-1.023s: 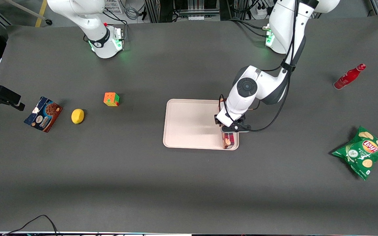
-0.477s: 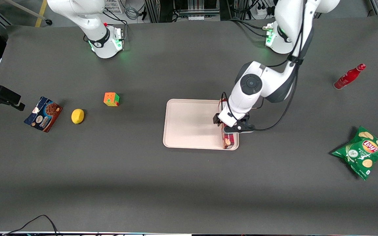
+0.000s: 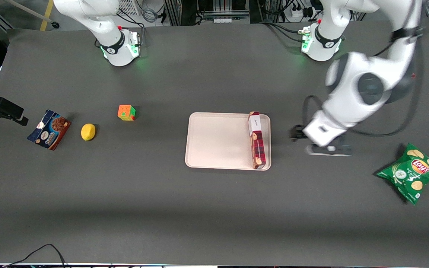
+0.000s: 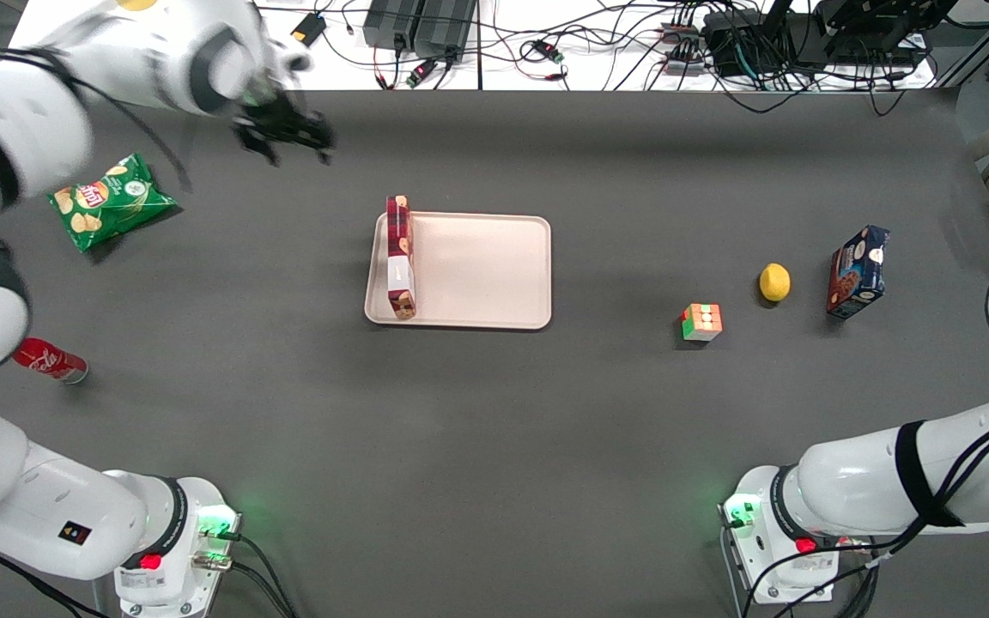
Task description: Place red cookie box on tray
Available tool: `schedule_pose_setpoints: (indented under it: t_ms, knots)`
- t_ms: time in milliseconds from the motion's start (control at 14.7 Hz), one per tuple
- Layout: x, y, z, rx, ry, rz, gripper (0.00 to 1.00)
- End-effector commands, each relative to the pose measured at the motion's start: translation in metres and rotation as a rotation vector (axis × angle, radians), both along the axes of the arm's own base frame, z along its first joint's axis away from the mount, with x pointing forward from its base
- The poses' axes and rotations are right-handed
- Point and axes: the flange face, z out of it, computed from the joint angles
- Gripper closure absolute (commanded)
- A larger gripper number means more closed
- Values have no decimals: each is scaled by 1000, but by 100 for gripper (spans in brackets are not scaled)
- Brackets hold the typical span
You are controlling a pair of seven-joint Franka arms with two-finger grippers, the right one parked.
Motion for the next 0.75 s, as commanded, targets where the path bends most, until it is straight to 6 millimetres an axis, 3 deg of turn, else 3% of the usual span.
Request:
schedule_pose_setpoints:
  t_ms: [0,409,682]
  knots:
    - [-4,88,59,-15,34,-101,0]
    - [-47,153,143,60,19,-67,0]
    - [-62,164,167,72,-13,-55,0]
